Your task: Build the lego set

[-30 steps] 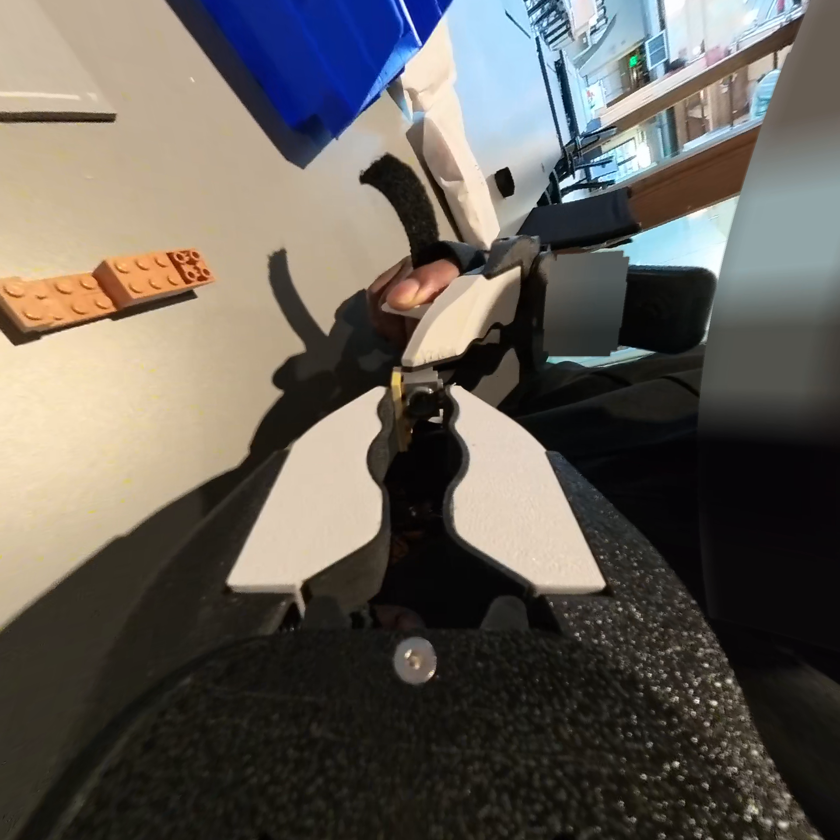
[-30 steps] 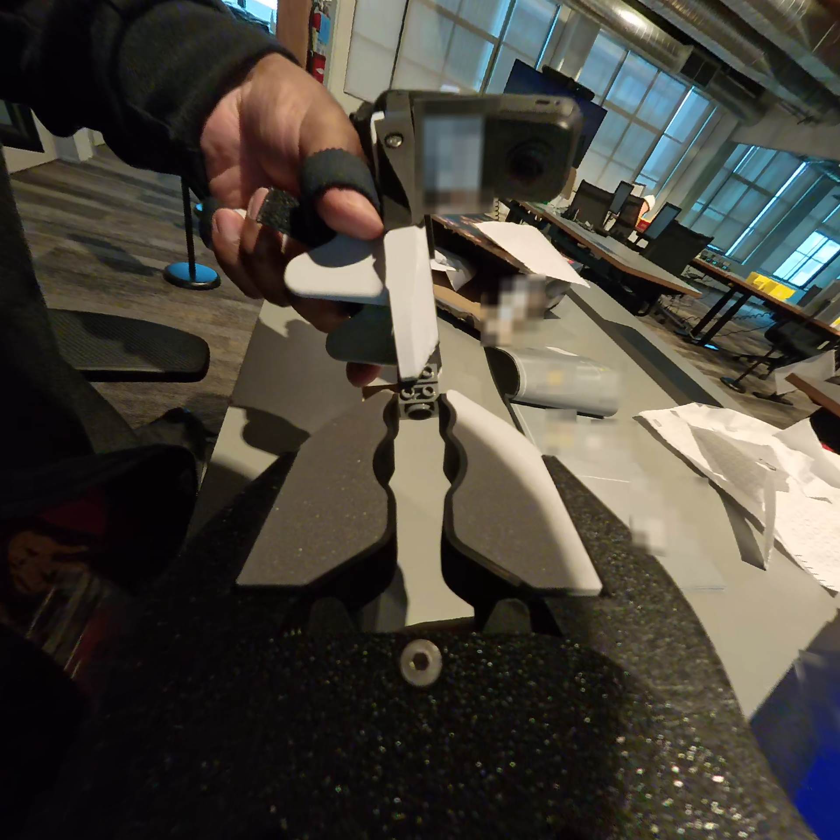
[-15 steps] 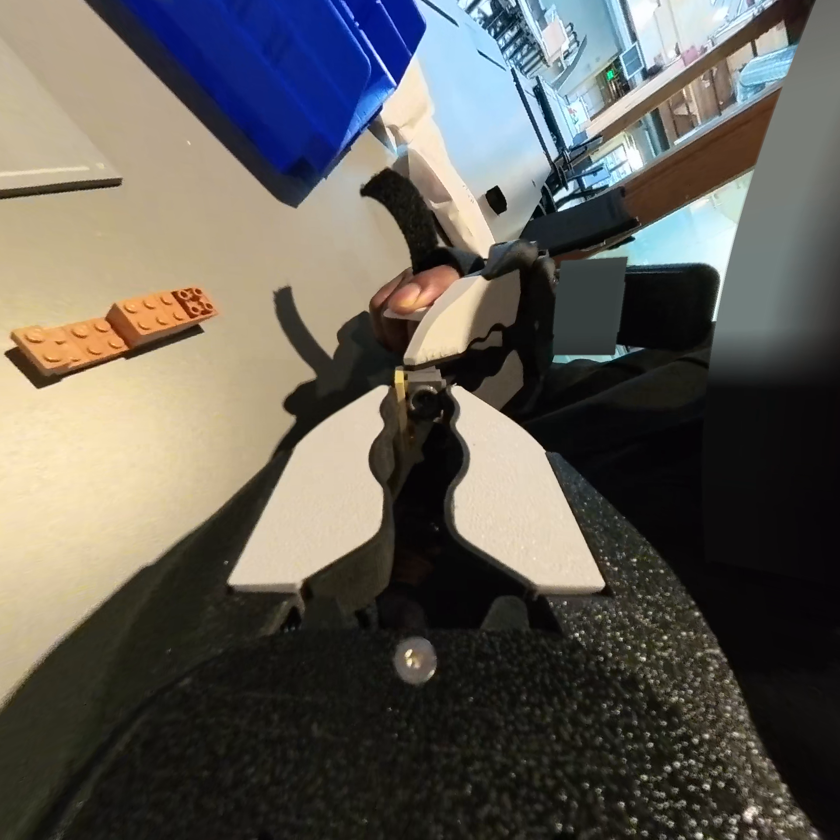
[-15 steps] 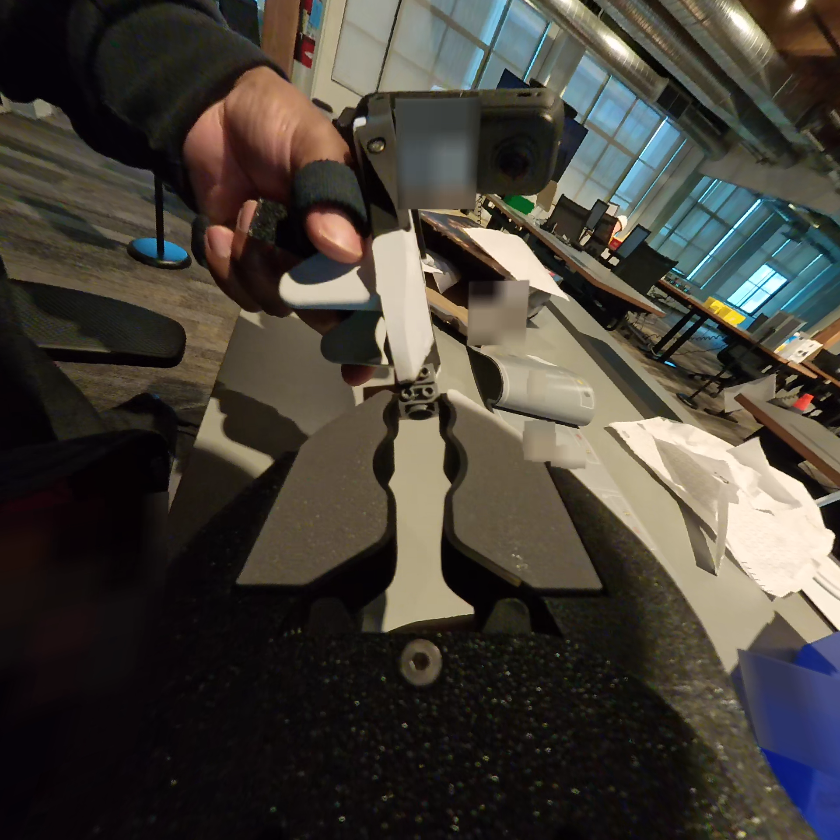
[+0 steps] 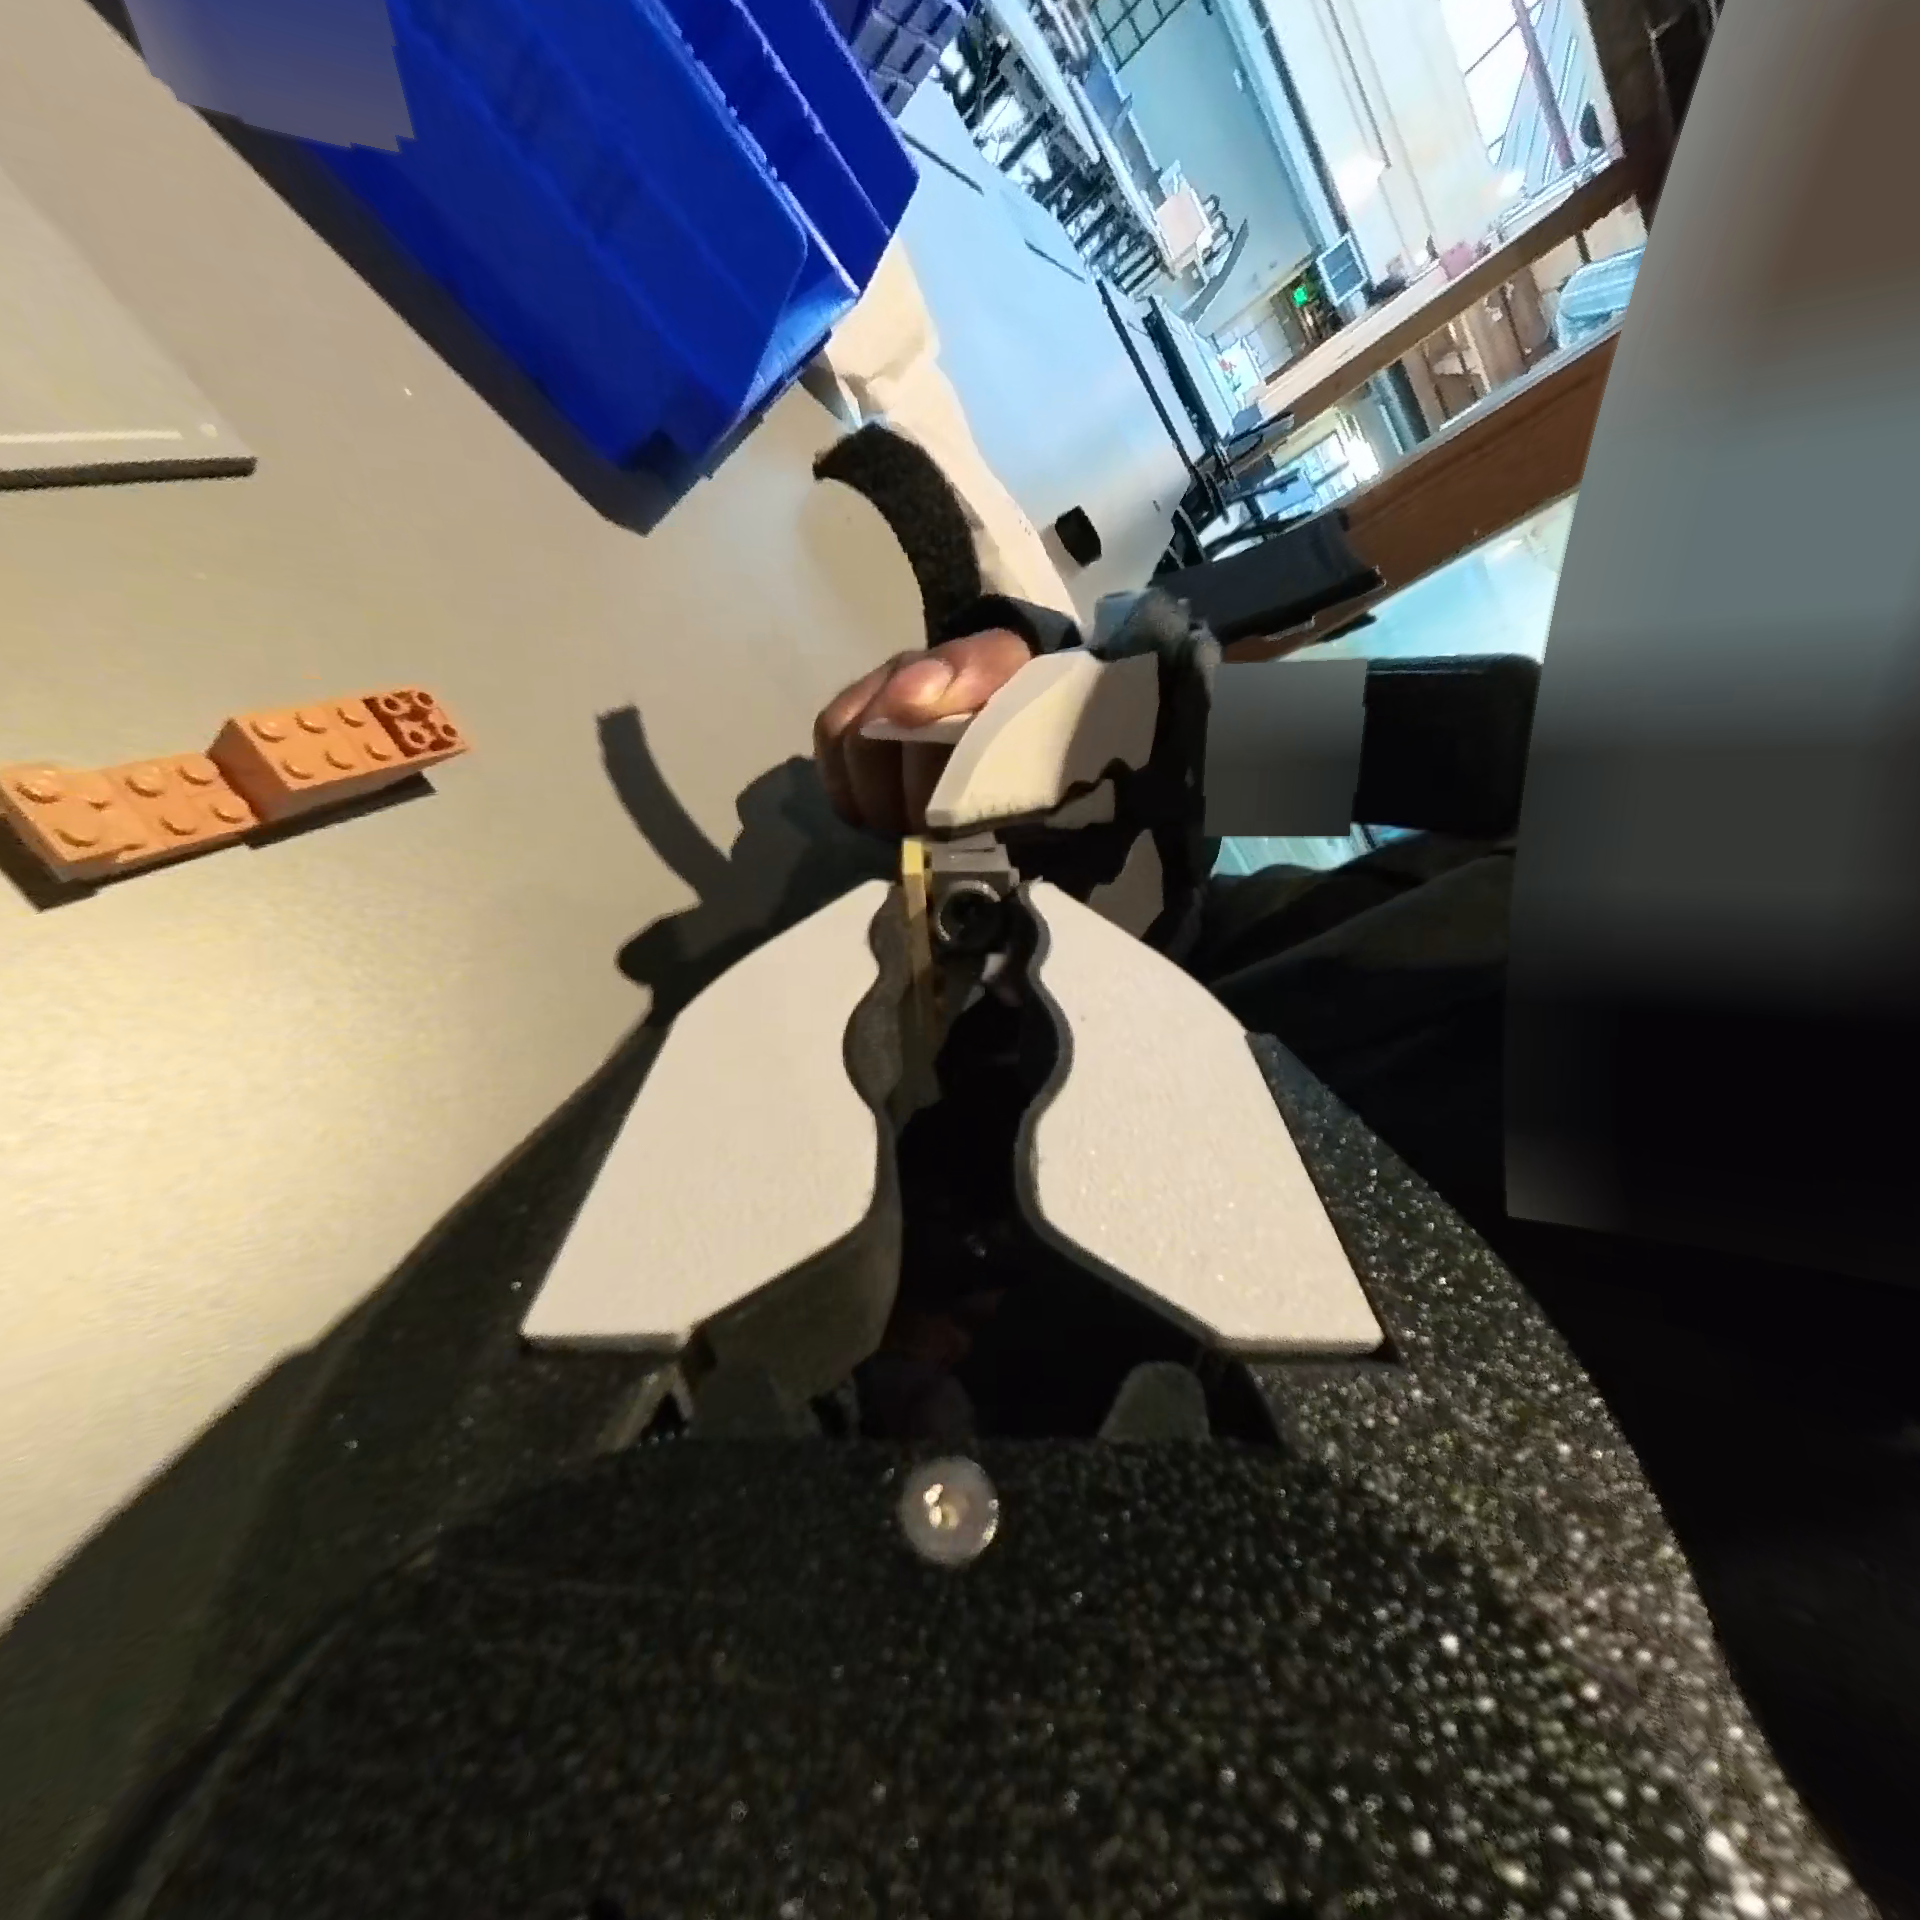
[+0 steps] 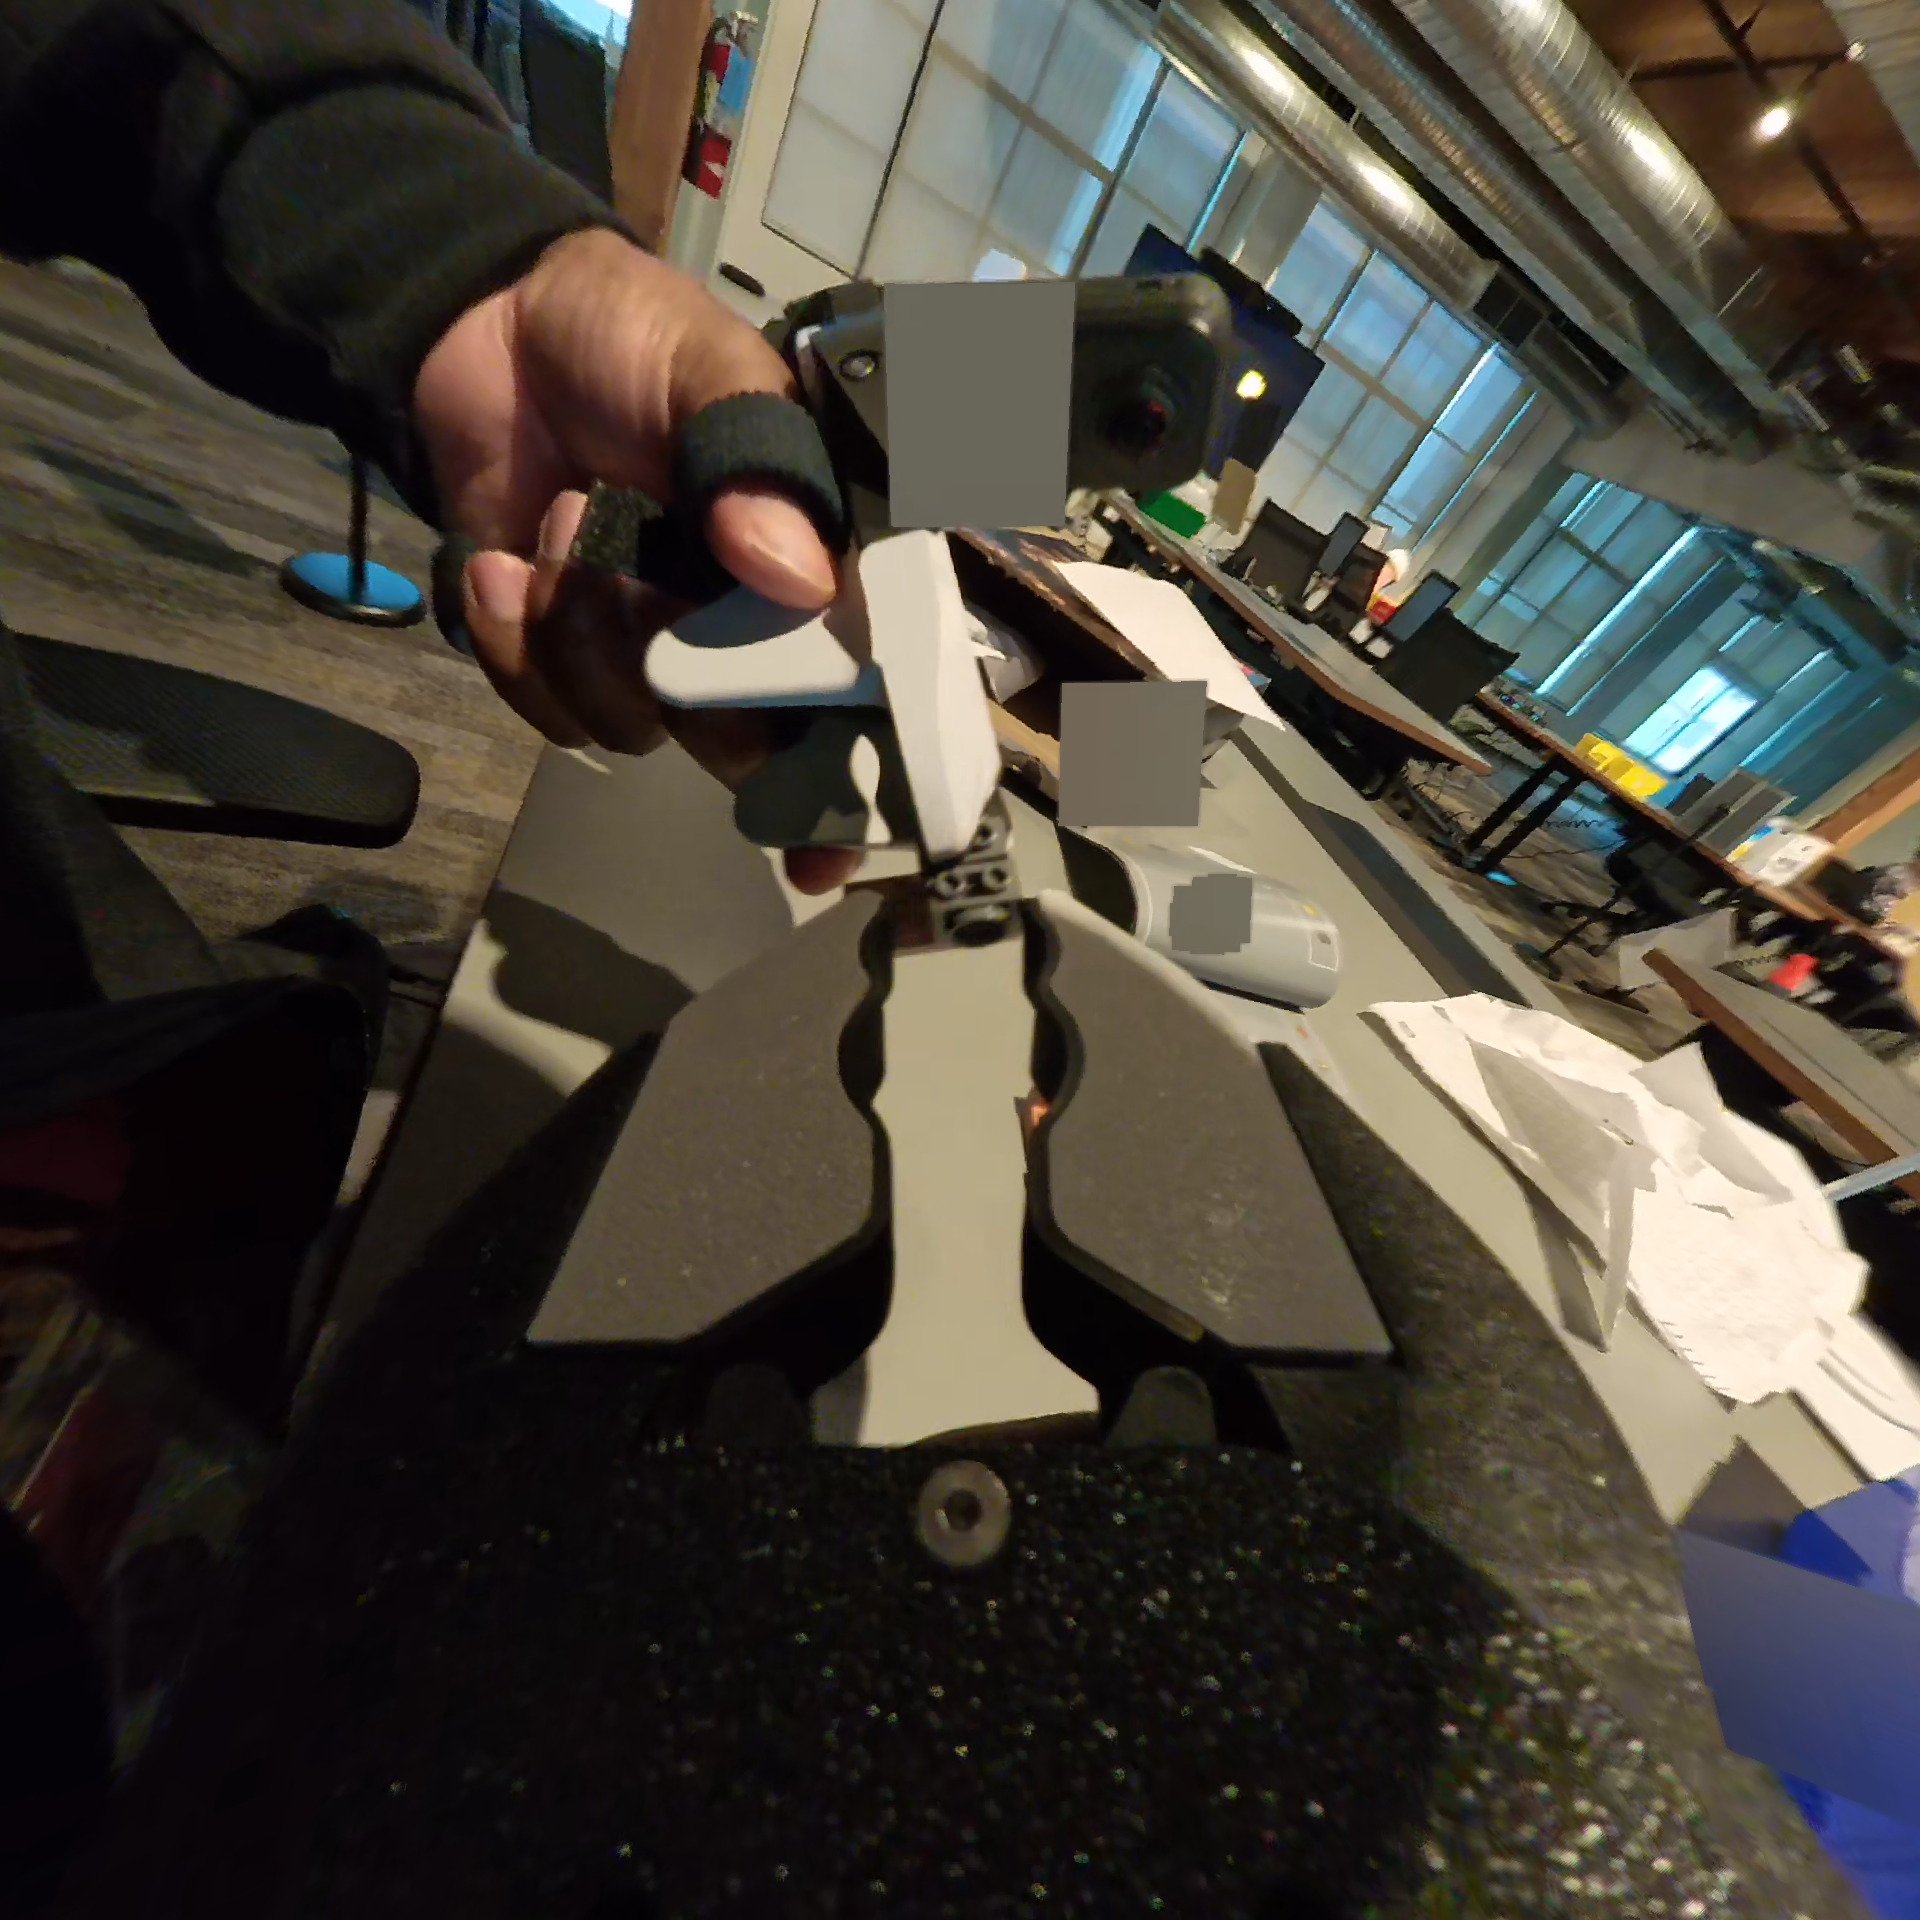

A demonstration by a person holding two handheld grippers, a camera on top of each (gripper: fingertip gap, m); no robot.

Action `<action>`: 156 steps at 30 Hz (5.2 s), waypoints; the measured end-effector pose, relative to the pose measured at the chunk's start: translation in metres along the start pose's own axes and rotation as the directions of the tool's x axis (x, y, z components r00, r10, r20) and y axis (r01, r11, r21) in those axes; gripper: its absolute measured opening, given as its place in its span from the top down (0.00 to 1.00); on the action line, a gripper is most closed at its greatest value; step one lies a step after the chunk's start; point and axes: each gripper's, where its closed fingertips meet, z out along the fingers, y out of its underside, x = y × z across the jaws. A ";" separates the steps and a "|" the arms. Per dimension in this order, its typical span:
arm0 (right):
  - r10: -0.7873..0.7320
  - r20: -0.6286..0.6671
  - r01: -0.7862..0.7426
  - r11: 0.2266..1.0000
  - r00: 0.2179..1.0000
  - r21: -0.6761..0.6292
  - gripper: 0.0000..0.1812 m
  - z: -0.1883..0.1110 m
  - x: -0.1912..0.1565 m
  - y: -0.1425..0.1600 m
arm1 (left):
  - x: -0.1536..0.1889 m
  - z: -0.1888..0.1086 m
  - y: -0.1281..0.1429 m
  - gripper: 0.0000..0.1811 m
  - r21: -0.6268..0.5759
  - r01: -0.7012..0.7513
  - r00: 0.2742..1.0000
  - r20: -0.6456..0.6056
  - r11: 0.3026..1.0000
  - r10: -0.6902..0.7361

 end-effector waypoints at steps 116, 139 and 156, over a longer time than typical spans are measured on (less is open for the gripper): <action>0.535 0.428 -0.617 0.784 0.728 0.069 0.91 -0.015 -0.010 -0.026 | 0.024 0.001 0.006 0.90 0.062 -0.650 0.758 -0.005 0.757 0.652; 0.572 0.308 -0.611 0.790 0.760 0.042 0.89 -0.007 0.006 -0.010 | 0.007 0.001 -0.003 0.90 0.103 -0.473 0.881 0.037 0.875 0.472; 0.296 0.191 -0.300 0.954 0.936 -0.007 0.84 0.010 0.004 -0.005 | 0.003 -0.009 -0.006 0.90 0.216 0.191 0.959 -0.250 0.957 -0.135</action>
